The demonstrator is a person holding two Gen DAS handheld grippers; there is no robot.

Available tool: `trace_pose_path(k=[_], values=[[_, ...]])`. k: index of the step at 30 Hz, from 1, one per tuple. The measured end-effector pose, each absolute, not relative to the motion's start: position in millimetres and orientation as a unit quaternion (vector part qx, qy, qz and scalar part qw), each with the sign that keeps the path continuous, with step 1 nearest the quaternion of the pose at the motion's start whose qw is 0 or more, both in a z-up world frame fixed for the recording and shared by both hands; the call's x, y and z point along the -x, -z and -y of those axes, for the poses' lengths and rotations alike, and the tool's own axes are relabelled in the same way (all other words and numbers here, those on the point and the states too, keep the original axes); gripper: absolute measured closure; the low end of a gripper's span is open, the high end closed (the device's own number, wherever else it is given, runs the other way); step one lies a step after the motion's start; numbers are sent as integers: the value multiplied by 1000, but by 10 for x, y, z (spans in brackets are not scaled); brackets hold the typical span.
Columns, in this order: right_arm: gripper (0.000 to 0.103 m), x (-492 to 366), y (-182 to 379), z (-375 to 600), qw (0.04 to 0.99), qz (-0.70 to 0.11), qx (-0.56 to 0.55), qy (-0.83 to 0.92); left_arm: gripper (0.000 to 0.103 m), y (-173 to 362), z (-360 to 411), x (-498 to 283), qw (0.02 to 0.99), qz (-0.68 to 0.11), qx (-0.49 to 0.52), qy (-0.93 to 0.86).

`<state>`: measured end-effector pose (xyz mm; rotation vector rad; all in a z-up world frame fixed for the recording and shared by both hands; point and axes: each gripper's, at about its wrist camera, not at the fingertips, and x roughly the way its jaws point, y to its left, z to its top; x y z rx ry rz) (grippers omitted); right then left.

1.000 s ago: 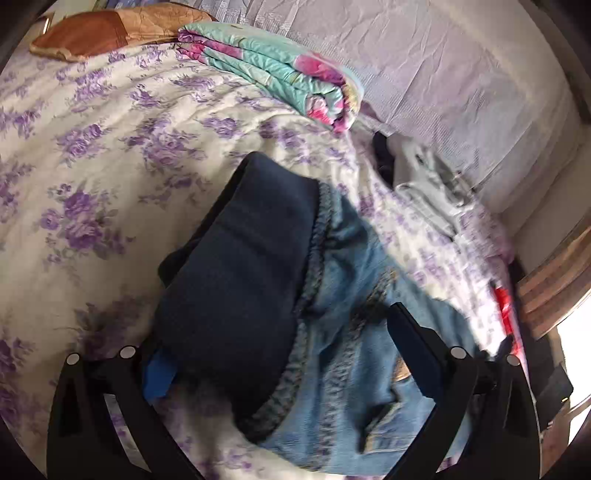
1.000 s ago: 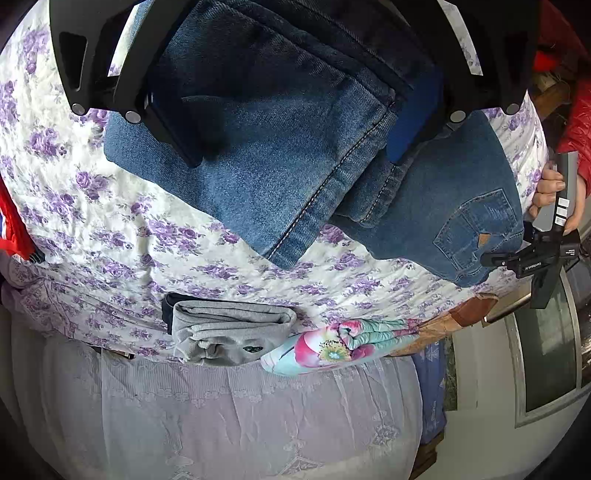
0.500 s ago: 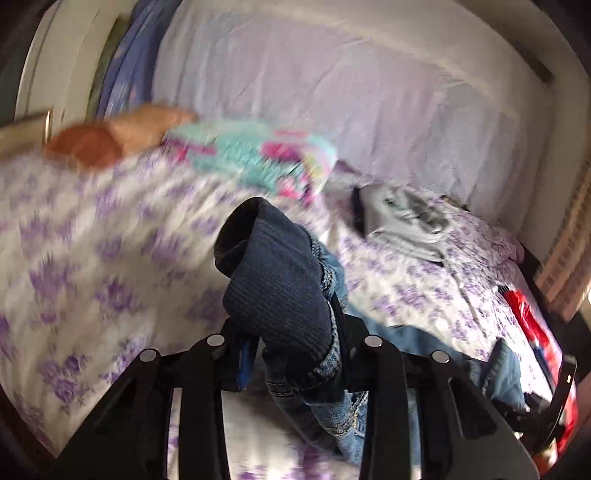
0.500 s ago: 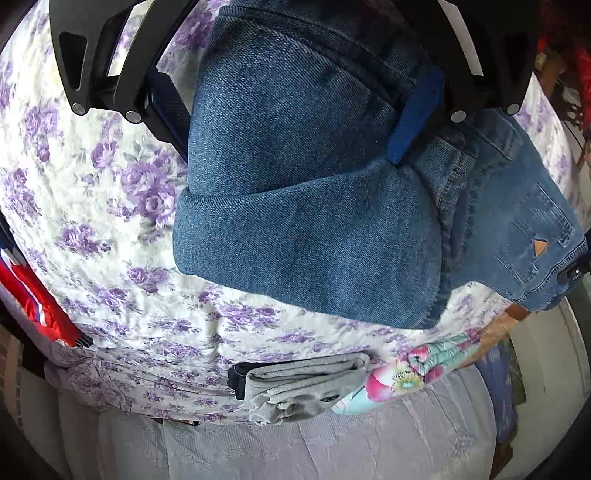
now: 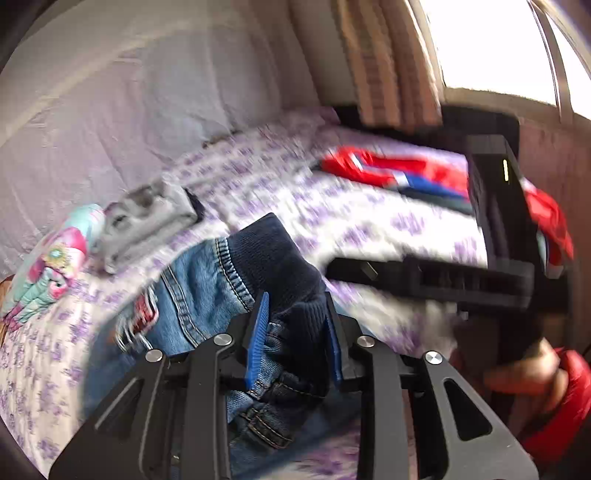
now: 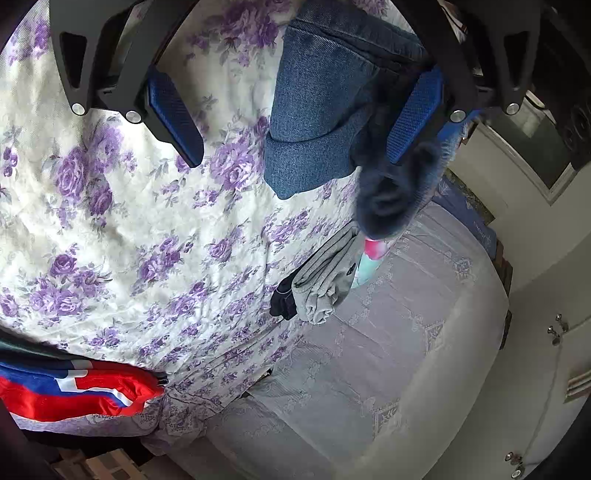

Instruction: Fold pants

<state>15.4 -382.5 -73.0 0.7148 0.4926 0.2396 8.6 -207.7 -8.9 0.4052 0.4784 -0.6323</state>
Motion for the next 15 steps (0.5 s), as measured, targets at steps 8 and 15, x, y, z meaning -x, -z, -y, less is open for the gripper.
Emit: trace_pose_path(k=[8, 15], values=[[4, -79, 716, 3849, 902, -234, -341, -123, 25, -399, 1276, 93, 927, -195, -73, 313], [3, 41, 450, 3510, 897, -215, -321, -215, 15, -371, 627, -127, 966, -186, -75, 161]])
